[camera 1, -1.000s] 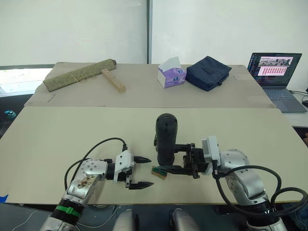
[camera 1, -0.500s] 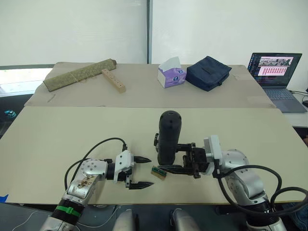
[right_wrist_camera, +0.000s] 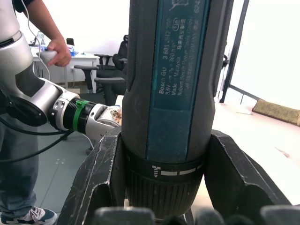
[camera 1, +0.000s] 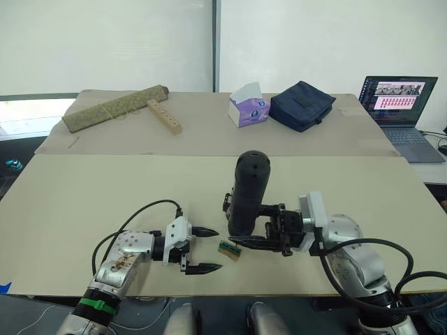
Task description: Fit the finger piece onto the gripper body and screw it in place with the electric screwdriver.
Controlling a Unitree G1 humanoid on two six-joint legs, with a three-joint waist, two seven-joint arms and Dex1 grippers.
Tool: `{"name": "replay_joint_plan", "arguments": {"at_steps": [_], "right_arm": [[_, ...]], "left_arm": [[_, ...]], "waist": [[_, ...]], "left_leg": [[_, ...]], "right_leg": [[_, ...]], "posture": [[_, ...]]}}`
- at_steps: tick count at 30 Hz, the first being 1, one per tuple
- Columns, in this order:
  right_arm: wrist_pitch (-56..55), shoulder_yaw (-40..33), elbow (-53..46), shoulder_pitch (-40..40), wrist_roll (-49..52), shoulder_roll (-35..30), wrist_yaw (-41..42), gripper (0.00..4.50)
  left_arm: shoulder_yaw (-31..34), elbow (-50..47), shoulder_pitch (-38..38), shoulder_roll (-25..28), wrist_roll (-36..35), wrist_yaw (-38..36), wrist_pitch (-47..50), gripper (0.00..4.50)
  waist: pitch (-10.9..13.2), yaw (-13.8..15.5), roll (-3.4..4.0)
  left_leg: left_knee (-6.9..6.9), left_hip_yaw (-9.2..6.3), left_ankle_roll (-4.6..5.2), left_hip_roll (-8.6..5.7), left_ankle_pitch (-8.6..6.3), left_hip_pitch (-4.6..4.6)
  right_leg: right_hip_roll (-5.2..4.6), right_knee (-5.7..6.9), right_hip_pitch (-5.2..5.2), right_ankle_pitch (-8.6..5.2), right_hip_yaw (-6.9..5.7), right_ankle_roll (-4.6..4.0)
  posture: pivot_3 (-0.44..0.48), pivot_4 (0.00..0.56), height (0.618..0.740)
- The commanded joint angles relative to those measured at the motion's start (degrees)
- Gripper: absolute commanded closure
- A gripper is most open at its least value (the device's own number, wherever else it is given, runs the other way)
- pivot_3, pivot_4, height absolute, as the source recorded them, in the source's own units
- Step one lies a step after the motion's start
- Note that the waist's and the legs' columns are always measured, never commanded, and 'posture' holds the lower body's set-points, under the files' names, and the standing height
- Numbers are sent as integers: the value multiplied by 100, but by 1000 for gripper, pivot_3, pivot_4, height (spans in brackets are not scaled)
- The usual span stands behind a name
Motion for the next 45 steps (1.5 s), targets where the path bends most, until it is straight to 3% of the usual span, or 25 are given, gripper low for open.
{"name": "replay_joint_plan", "arguments": {"at_steps": [1,10,17,30,45], "right_arm": [[102,-282,-400,-227,374,-69,-74,2568],[719,-863,-609,-574,1089,-382,-389,2568],[1126,-1391,-176,-1112,1442,-680,-515,2568],[984,-1424,1127,-2246,1068,-525,-293,2568],[986,-1304,1568,-2521,801,53,-112,2568]], "left_arm": [[280,-390,-44,125,-335,-146,-28,0],[890,-1057,39,361,-1219,-271,408,0],[1339,-1216,-12,404,-1650,-48,801,0],[1394,-491,-676,227,-1367,296,761,0],[1024,113,-1215,-71,-830,348,725,0]], "waist": [[0,-9,0],[1,-27,-2],[2,-30,-2],[2,-29,-3],[2,-29,-2]], "left_leg": [[0,0,0,0,0,-1],[0,0,0,1,0,-2],[-2,0,0,2,0,-1],[-4,1,0,0,0,-6],[-4,1,0,-1,0,-9]], "right_leg": [[0,0,0,0,0,0],[-1,-2,0,0,0,0],[0,-3,0,0,0,0],[0,-7,-2,1,0,-1],[0,-5,-4,2,0,-1]], "posture": [[0,150,740],[0,150,740],[0,150,740],[0,150,740],[0,150,740]]}}
